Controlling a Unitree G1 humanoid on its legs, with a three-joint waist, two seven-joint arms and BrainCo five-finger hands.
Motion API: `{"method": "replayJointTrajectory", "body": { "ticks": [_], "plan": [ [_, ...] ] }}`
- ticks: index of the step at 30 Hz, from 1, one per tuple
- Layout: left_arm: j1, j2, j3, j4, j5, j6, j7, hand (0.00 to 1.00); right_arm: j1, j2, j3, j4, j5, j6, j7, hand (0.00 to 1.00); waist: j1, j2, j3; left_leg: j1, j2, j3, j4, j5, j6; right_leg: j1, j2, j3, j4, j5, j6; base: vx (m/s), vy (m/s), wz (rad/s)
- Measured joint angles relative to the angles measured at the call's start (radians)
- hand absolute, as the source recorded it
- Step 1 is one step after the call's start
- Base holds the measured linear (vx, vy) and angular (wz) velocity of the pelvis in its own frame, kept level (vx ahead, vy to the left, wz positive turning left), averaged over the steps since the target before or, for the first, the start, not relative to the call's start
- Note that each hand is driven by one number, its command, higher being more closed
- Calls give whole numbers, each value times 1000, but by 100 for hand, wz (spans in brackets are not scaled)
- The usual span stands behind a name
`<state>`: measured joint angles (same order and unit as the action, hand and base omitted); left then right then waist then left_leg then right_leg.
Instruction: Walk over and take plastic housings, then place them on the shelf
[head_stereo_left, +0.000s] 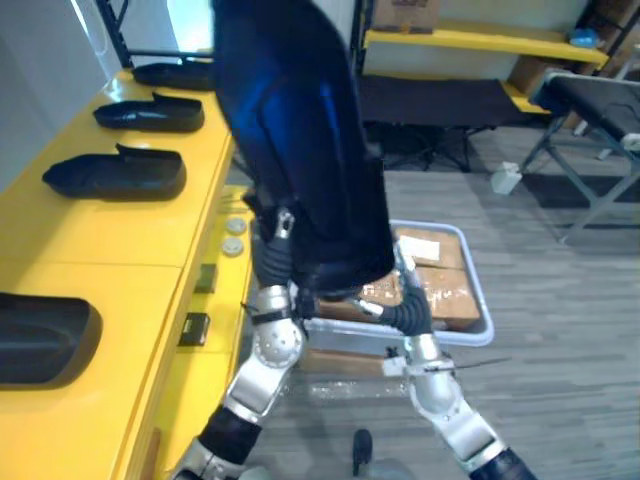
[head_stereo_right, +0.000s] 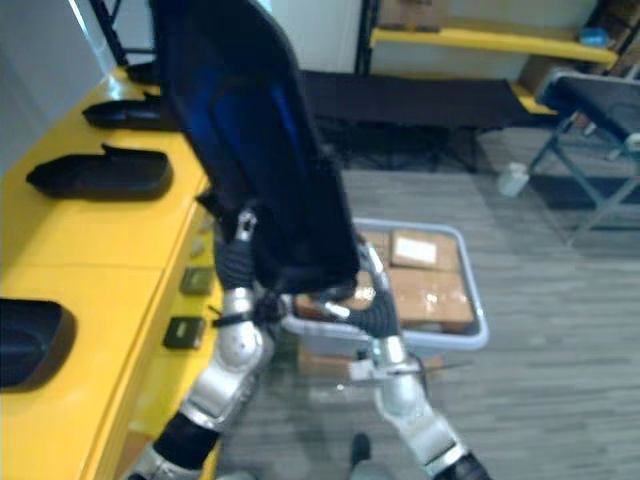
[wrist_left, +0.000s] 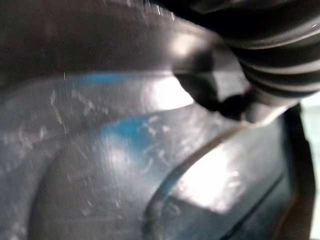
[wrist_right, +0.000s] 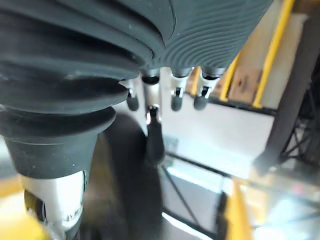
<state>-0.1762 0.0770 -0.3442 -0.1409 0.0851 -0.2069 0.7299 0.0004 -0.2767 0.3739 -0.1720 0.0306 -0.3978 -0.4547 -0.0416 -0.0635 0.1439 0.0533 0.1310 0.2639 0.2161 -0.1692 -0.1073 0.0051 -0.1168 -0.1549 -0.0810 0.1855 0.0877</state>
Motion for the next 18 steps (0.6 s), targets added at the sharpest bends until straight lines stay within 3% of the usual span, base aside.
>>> {"method": "replayJointTrajectory", "body": {
  "ticks": [7, 10, 14, 18],
  "plan": [
    [193, -8, 147, -56, -15, 6, 40, 100, 154, 111, -288, -25, 399, -86, 72, 0, -2, 14, -12, 15, 0, 19, 5, -16, 1, 0, 0, 22, -1, -8, -4, -53, 12, -9],
    [240, -18, 199, -89, -47, -1, 48, 100, 211, 170, -325, 1, 627, -89, 199, 0, -2, 22, -17, 13, -2, 19, 5, -18, 2, 0, -2, 21, -1, -10, -4, -25, 3, 0],
    [289, -27, 218, -103, -50, -6, 40, 100, 223, 203, -303, 91, 666, -74, 278, 0, 0, 34, -32, -1, -4, 11, 8, -23, 5, -5, -5, 17, -3, -13, -1, -15, 7, 4],
    [333, -31, 219, -128, -49, -22, -17, 100, 226, 206, -275, 232, 685, -28, 353, 0, 3, 43, -37, -21, -6, -13, 23, -30, 8, -6, -8, -6, -8, -20, 1, -26, 3, 15]
  ]
}}
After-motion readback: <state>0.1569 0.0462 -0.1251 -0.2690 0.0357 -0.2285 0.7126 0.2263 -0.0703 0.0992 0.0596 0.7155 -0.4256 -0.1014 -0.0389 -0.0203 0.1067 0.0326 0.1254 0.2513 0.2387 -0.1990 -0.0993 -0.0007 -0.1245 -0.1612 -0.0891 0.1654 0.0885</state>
